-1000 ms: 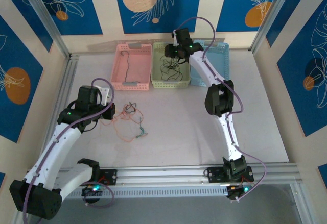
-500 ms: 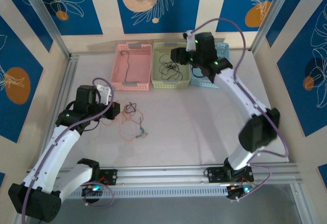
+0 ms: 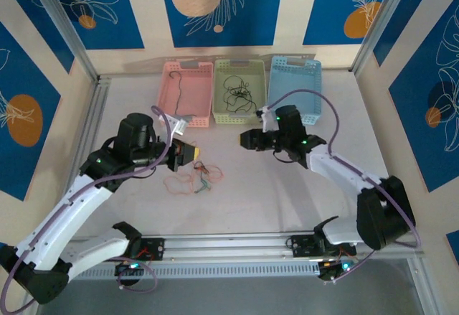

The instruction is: Untangle the cables

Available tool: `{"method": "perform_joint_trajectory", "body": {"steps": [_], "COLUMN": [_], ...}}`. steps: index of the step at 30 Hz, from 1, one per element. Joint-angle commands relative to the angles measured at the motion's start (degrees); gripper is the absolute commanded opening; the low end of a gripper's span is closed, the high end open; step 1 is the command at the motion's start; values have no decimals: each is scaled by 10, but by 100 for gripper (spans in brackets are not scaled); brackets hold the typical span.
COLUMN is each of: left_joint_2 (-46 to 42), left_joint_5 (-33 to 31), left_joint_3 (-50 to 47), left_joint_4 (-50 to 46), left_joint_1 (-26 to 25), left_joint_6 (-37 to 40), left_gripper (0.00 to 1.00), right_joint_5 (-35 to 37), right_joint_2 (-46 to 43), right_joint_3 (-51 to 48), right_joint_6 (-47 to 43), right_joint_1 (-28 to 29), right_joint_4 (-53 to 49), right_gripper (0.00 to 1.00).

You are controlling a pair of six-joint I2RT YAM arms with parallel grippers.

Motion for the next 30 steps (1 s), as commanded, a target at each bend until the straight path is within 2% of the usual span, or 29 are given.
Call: {"method": "perform_joint_trajectory", "body": {"steps": [1, 7, 14, 19, 30], "left_joint_2": [-5, -31, -64, -50, -35], "left_joint_5": [-62, -165, -170, -178, -177], "left_joint_3": [-17, -78, -185, -205, -277], "left_joint_4": [-52, -117, -82, -62, -1], "left_joint_1": [-9, -9, -14, -30, -47], "left_joint_6": [-17, -76, -149, -166, -201], "left_gripper": [0, 0, 0, 0, 0], "right_joint_5": [-38, -53, -57, -33, 15], "right_joint_2": [58, 195, 270, 302, 333], "right_joint_3": [8, 99, 152, 174, 206], "right_joint_6": [24, 15, -17, -44, -49], "right_joint_1": [25, 57, 104, 120, 134], "right_joint_4": [52, 28, 2, -28, -76], "right_gripper": [41, 35, 36, 39, 39]}}
